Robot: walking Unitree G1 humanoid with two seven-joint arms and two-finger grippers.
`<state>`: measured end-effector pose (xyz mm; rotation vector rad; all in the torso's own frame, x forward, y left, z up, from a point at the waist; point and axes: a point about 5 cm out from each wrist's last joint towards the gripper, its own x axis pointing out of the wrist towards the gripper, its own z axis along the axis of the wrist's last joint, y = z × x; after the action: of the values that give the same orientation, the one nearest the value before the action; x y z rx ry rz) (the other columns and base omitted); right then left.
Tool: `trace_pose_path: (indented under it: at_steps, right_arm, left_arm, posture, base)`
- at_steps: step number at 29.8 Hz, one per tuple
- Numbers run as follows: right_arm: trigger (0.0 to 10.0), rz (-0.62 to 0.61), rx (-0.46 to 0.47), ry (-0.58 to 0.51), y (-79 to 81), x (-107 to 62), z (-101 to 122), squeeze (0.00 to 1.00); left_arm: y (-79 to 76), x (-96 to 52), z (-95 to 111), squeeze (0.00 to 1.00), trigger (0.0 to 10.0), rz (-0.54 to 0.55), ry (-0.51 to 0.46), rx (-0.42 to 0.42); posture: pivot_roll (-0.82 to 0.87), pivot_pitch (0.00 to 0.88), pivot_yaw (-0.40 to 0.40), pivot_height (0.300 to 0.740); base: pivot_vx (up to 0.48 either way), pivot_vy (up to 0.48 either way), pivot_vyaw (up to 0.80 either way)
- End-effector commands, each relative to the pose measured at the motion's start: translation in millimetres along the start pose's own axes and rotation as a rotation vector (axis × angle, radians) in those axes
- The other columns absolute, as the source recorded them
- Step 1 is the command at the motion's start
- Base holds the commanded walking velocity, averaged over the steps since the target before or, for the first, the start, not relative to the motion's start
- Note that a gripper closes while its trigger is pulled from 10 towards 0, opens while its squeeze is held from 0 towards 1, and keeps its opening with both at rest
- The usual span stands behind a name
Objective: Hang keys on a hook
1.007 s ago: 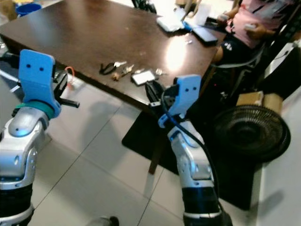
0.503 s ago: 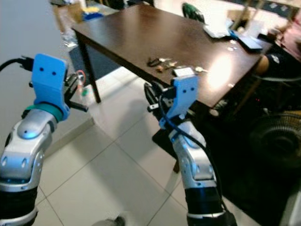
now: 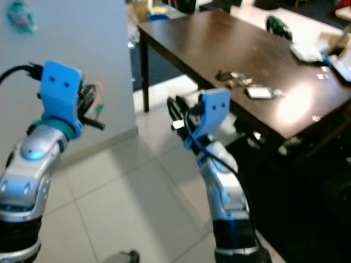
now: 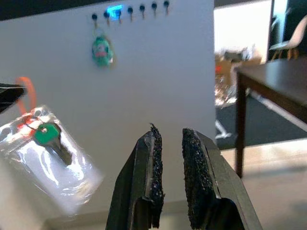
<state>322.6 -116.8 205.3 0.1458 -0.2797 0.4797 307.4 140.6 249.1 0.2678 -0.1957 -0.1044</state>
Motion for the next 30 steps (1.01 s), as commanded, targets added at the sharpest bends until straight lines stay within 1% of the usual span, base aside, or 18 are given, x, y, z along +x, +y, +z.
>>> trace_pose_path:
  at_steps: [1, 2, 3, 6, 9, 18, 30]
  right_arm:
    - [10.0, 0.011, -0.001, 0.0, 2.0, 0.4, -0.5, 0.0]
    - [10.0, 0.011, -0.001, 0.0, 2.0, 0.4, -0.5, 0.0]
    - [10.0, 0.01, 0.019, -0.006, 2.6, 0.4, -0.6, 0.0]
    - [10.0, 0.01, 0.019, -0.006, 2.6, 0.4, -0.6, 0.0]
    - [10.0, 0.018, 0.054, -0.026, 4.2, 0.2, 0.5, 0.0]
    - [10.0, 0.032, 0.031, -0.021, 5.6, -0.2, -0.6, 0.0]
    - [10.0, 0.032, 0.02, -0.011, 4.9, -0.7, -2.2, 0.0]
  left_arm:
    - [-0.9, 0.2, 2.9, 0.0, 10.0, -0.008, -0.026, 0.007]
    - [-0.9, 0.2, 2.9, 0.0, 10.0, -0.008, -0.026, 0.007]
    - [-1.1, 0.3, 3.5, 0.0, 10.0, -0.009, -0.035, 0.013]
    - [-1.1, 0.3, 3.5, 0.0, 10.0, -0.009, -0.035, 0.013]
    - [-1.1, 0.5, 3.7, 0.0, 10.0, -0.009, -0.044, 0.02]
    - [-1.2, 1.0, 3.3, 0.0, 10.0, -0.013, -0.046, 0.023]
    - [-1.3, 1.0, 3.3, 0.0, 10.0, -0.012, -0.05, 0.024]
  posture:
    - [0.11, 0.0, 0.071, 0.74]
    - [0.11, 0.0, 0.071, 0.74]
    - [0.11, 0.0, 0.072, 0.74]
    - [0.11, 0.0, 0.072, 0.74]
    - [0.11, 0.0, 0.073, 0.74]
    - [0.11, 0.0, 0.074, 0.74]
    - [0.11, 0.0, 0.074, 0.74]
  base:
    - [0.439, 0.0, 0.75]
    - [0.439, 0.0, 0.75]
    - [0.465, 0.0, 0.0]
    - [0.465, 0.0, 0.0]
    - [0.463, 0.0, 0.0]
    - [0.463, 0.0, 0.0]
    - [0.461, 0.0, 0.8]
